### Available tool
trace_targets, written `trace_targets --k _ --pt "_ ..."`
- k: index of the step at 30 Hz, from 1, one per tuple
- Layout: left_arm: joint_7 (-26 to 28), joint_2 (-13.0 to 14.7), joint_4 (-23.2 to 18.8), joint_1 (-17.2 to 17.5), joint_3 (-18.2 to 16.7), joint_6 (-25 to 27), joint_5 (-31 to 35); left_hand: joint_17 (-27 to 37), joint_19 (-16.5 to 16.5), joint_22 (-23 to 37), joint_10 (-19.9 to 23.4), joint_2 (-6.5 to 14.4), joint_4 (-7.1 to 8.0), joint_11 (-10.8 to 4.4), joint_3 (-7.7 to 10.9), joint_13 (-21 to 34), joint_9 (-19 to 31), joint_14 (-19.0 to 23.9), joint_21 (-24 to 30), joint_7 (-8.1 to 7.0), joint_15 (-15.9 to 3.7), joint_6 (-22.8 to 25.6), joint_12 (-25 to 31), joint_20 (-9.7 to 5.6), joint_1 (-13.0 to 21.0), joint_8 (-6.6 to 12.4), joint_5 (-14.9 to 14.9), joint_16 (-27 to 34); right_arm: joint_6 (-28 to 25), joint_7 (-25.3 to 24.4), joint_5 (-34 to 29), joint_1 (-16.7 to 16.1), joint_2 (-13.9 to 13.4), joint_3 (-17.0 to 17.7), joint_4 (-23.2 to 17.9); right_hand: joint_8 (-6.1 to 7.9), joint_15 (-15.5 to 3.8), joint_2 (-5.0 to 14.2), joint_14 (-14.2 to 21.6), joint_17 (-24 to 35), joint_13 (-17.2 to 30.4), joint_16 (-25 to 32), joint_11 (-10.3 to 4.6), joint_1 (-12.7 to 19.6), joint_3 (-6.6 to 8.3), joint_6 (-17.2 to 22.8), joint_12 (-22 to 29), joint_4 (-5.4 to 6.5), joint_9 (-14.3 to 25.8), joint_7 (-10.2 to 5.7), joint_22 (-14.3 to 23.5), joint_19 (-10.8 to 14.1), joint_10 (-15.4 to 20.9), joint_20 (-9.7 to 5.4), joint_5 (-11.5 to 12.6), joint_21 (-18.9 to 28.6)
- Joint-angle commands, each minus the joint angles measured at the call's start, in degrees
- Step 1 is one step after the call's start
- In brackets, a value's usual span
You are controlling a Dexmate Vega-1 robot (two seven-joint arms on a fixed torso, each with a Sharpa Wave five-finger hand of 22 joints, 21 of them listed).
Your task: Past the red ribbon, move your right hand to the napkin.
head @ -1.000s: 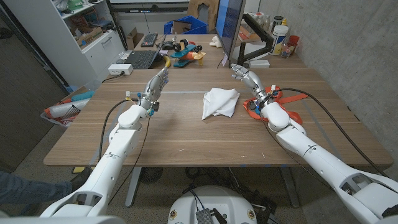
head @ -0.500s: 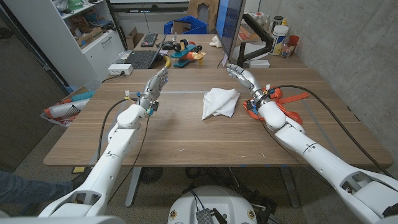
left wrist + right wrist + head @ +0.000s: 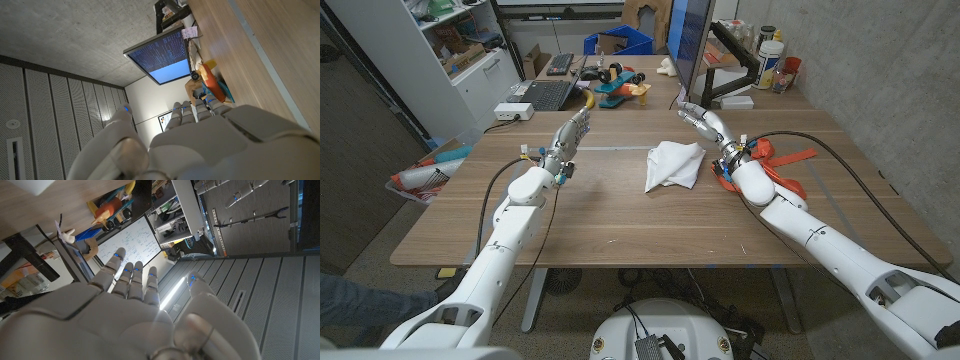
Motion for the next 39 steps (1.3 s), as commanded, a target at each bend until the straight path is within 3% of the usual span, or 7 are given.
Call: trace_targets --k 1,23,39 --pt "-0.1 -0.4 1.1 -0.5 0.2 -0.3 0.2 0.1 -0.2 0.3 -0.1 0.5 -0.26 -0.06 0.16 0.1 0.1 0.1 -0.1 0.14 0.28 0.2 0.3 0.31 0.2 0.07 -0.2 0.1 -1.0 -2.5 -4.4 0.9 -0.5 -1.0 0.2 0.16 -0.55 -0.05 0.1 -0.1 0.0 -0.2 -0.20 0.1 0.04 0.4 0.0 -0.34 0.1 -0.37 0.1 0.0 0.4 -0.06 0.0 -0.1" --pt "-0.9 -0.8 2.1 -1.2 0.4 -0.3 0.4 0.1 -0.1 0.4 -0.1 0.6 -0.53 -0.04 0.05 -0.4 0.1 0.0 -0.6 0.35 0.35 0.4 0.4 0.48 0.0 0.08 -0.2 0.1 -5.9 -5.8 -11.5 1.6 -1.6 -3.0 -1.9 -0.03 -0.75 -0.03 0.4 -0.5 -0.2 -0.1 -0.35 -0.1 -0.02 0.2 0.0 -0.50 0.0 -0.76 0.1 -0.2 0.7 0.11 0.0 0.0" --pt "-0.7 -0.7 1.8 -1.2 0.9 0.1 1.4 0.1 -0.2 0.4 -0.2 0.7 -0.68 0.03 -0.01 -0.6 0.1 -0.1 -1.0 0.41 0.39 0.5 0.4 0.73 0.0 0.04 -0.2 0.1 -10.3 -7.0 -16.2 1.7 -3.1 -4.3 -4.0 -0.20 -1.08 0.01 0.4 -0.9 -0.3 -0.1 -1.69 -0.6 -0.15 -0.1 -0.2 -0.52 -0.1 -1.94 0.1 -0.9 0.8 0.10 0.1 -0.1"
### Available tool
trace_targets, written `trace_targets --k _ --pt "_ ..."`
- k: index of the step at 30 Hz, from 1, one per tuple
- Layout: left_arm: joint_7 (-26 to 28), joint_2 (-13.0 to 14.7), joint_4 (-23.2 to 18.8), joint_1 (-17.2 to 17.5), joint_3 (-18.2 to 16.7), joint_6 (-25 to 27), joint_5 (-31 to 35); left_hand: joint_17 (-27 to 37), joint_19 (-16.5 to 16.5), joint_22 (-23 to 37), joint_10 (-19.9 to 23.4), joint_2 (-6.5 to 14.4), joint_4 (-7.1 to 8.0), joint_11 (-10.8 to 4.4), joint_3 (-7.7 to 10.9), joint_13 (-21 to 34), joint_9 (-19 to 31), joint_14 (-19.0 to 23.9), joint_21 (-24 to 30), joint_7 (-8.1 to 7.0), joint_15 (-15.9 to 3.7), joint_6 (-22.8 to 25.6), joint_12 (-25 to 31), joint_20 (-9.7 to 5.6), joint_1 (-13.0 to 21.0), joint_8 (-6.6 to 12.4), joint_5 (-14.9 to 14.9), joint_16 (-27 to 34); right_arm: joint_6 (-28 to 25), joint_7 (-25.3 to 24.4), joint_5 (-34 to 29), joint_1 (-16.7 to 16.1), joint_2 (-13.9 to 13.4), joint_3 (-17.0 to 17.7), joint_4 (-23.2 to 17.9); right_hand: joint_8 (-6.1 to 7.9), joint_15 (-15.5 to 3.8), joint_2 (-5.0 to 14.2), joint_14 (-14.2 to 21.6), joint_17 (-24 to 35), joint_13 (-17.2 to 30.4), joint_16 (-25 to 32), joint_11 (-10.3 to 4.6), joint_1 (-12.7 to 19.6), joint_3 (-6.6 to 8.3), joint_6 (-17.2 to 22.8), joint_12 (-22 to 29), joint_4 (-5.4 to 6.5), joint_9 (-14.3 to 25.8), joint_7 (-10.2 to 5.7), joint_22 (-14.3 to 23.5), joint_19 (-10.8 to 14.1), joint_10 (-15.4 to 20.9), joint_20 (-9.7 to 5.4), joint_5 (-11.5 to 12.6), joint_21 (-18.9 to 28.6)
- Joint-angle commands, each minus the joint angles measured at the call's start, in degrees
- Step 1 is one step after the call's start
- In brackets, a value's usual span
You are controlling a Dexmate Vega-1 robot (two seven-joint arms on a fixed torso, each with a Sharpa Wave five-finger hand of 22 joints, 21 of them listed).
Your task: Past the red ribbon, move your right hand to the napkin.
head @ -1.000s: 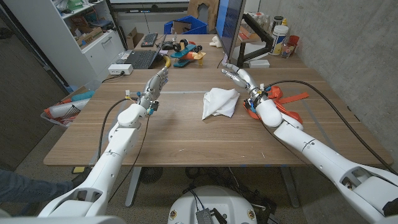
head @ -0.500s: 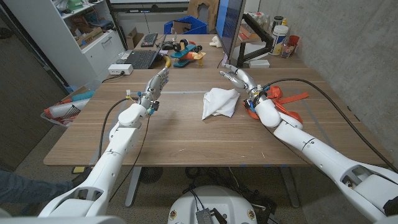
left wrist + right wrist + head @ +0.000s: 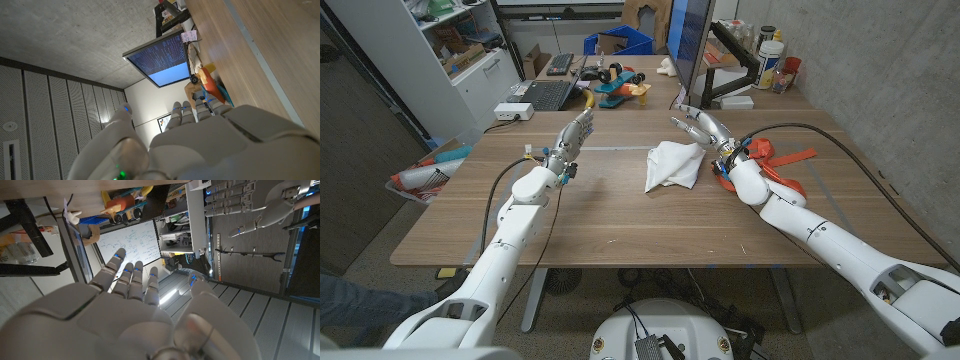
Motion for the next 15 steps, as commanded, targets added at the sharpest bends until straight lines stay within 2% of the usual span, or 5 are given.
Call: trace_targets --k 1,15 --pt "0.1 0.1 -0.4 0.1 0.3 0.5 0.7 0.1 -0.2 0.1 -0.2 0.5 -0.33 -0.06 0.06 -0.1 0.1 -0.1 -0.1 0.42 0.44 0.5 0.4 0.08 0.2 0.04 -0.2 0.1 -3.4 -1.1 -3.6 0.2 -0.9 -1.1 -1.5 -0.20 -0.13 0.01 0.1 0.1 0.2 -0.1 -0.31 -0.6 0.01 0.2 -0.2 -0.34 -0.1 -0.49 0.1 -0.4 0.0 0.20 0.1 -0.1" --pt "0.0 0.2 -0.9 0.3 0.5 1.0 0.6 0.1 -0.1 0.1 -0.3 0.5 -0.45 0.01 0.02 -0.2 0.1 -0.2 -0.4 0.50 0.43 0.6 0.4 0.04 0.1 0.04 -0.2 0.1 -7.4 -0.3 -7.0 1.2 -1.2 -3.1 -2.2 -0.27 0.19 0.06 -0.2 -0.1 0.1 -0.2 -0.39 -1.1 -0.13 0.0 -0.5 -0.24 -0.1 -0.83 0.1 -1.2 -0.5 0.78 0.2 -0.2"
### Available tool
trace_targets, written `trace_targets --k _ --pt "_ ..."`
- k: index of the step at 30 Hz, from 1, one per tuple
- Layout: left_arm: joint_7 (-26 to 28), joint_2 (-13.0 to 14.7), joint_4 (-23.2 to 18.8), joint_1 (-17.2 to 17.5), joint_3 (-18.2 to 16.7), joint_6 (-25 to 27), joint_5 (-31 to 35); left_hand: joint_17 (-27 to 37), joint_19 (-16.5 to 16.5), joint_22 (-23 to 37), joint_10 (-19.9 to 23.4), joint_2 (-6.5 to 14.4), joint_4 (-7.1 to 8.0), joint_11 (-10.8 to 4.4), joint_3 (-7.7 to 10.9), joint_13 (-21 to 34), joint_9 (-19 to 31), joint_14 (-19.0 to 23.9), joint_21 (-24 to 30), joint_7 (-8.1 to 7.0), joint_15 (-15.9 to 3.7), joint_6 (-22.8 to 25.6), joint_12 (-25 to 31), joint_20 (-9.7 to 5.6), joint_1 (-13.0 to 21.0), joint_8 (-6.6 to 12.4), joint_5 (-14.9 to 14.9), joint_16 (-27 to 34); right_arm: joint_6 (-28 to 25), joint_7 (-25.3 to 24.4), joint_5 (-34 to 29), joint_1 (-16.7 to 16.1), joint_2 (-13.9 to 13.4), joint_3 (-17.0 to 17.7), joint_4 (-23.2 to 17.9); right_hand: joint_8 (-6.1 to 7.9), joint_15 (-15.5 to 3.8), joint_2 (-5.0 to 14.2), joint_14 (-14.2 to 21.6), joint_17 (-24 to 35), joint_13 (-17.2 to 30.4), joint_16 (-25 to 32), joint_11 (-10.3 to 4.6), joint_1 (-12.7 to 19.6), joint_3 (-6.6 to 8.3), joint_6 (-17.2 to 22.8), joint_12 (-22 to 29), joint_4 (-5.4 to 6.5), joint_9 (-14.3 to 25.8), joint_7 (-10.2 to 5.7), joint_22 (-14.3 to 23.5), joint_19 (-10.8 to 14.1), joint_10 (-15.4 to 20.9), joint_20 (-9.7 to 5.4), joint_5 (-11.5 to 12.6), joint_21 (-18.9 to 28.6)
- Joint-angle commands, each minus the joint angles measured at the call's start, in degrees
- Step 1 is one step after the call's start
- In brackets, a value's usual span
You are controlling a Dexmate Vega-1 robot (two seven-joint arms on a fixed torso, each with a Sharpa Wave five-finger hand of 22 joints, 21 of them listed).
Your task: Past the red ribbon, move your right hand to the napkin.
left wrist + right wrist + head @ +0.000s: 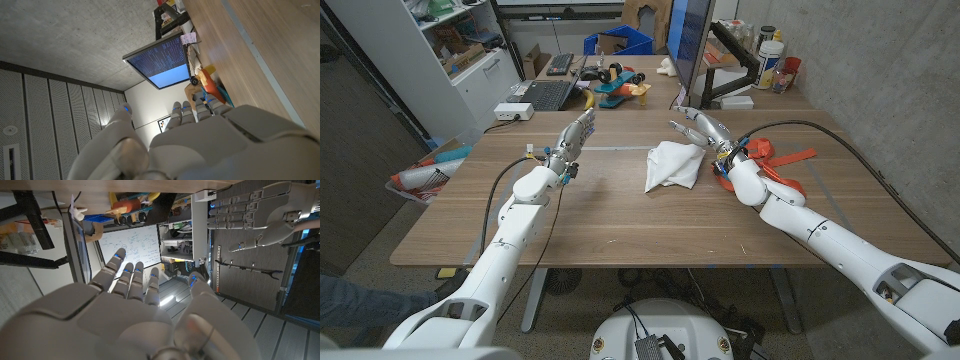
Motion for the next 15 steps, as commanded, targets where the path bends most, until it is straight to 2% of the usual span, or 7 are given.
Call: trace_targets --k 1,15 --pt "-0.2 0.0 -0.3 0.2 0.1 0.6 -0.2 0.1 -0.1 0.1 -0.3 0.5 -0.30 0.01 0.17 0.0 0.1 -0.2 -0.3 0.16 0.42 0.3 0.4 0.05 0.1 0.04 -0.2 0.1 -3.6 0.5 -3.0 0.8 -0.3 -1.6 -0.9 -0.29 0.28 -0.10 -0.2 0.1 0.1 -0.2 -0.15 -0.5 0.02 -0.1 -0.1 -0.06 0.1 -0.22 0.1 -0.4 -0.4 0.27 0.2 -0.2" --pt "-0.2 -0.5 0.8 -0.3 0.2 -0.1 -0.1 0.1 0.0 0.1 -0.1 0.6 -0.45 -0.11 0.13 -0.1 0.1 0.0 -0.6 0.21 0.39 0.8 0.5 0.07 0.0 0.20 -0.2 0.1 -7.8 1.0 -6.1 1.7 -0.4 -3.5 -1.3 -0.38 0.66 0.01 -1.2 -0.2 0.1 -0.4 -0.60 -1.1 -0.12 -0.4 -0.4 0.05 0.1 -0.63 0.1 -1.5 -1.1 1.27 0.2 -0.4"
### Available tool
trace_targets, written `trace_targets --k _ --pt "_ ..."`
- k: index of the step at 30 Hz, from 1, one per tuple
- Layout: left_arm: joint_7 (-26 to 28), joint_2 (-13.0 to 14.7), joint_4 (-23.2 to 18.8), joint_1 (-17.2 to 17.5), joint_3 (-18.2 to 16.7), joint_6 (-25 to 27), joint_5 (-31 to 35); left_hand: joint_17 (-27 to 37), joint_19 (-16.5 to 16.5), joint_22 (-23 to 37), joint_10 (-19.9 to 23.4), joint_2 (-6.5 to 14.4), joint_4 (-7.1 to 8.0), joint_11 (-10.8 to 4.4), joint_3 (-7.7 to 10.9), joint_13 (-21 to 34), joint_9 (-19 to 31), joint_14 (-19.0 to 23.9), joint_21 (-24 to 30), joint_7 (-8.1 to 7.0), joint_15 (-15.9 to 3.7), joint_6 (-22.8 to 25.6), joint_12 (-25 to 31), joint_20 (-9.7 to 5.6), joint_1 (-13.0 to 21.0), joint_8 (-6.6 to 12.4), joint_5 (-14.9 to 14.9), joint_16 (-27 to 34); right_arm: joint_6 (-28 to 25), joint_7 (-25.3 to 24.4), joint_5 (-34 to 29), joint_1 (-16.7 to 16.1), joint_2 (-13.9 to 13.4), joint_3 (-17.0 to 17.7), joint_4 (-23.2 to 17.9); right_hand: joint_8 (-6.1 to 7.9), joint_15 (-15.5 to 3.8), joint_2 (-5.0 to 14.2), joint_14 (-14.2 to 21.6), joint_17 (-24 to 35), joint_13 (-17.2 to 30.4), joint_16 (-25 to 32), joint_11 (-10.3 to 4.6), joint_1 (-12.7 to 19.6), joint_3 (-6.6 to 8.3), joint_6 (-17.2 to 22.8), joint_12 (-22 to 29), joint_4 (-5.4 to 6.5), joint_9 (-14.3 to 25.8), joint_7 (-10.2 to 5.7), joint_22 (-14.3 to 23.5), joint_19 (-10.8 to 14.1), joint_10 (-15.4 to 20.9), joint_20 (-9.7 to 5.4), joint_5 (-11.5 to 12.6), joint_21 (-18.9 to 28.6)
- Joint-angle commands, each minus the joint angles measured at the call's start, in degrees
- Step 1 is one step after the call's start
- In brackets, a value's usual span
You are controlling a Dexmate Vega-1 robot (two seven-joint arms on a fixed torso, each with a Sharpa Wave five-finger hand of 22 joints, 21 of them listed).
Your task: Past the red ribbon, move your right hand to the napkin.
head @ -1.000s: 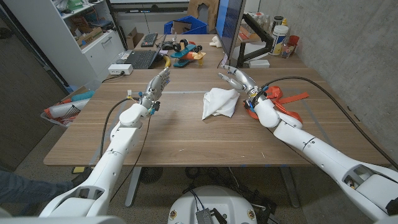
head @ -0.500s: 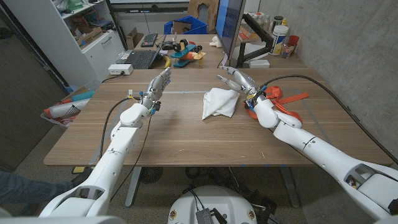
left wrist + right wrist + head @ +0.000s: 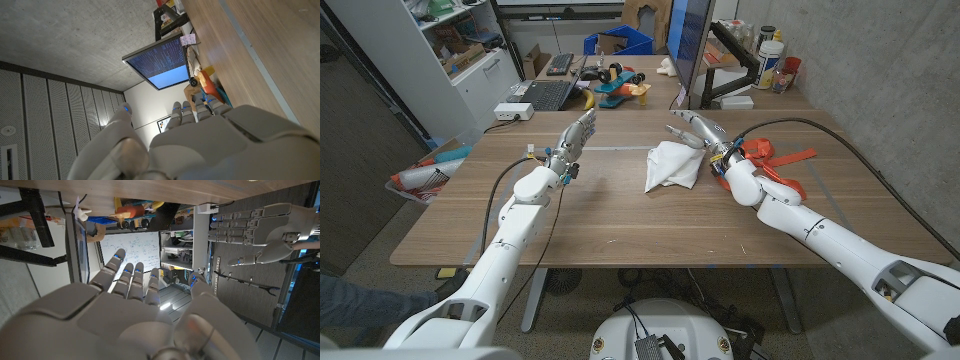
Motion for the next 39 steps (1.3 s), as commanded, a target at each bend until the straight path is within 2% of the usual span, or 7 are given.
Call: trace_targets --k 1,39 --pt "-0.1 -0.3 0.7 -0.3 0.1 -0.4 0.0 0.1 0.0 0.1 -0.1 0.6 -0.46 -0.13 0.13 0.1 0.1 0.0 -0.2 0.13 0.40 0.3 0.5 0.08 0.0 0.19 -0.2 0.1 -3.8 0.6 -2.6 0.7 -0.2 -1.7 -0.7 0.01 0.05 -0.04 -0.6 -0.1 0.1 -0.2 -0.34 -0.6 -0.14 -0.1 -0.4 0.06 0.1 -0.30 0.1 -0.5 -0.4 0.29 0.2 -0.1" --pt "-0.2 -1.1 -0.2 -0.2 1.2 -0.7 0.2 0.1 0.2 0.1 0.4 0.9 -0.82 -0.13 0.07 -0.2 0.2 0.2 -0.7 0.02 0.38 1.3 0.7 0.26 -0.1 0.34 -0.2 0.2 -7.8 0.5 -9.0 2.4 -0.4 -5.8 0.6 0.51 0.13 0.54 -0.6 -0.8 0.1 0.2 -0.68 -0.8 0.17 1.1 -0.1 -0.31 0.1 -1.34 0.1 -1.2 -0.1 0.49 0.4 0.3"
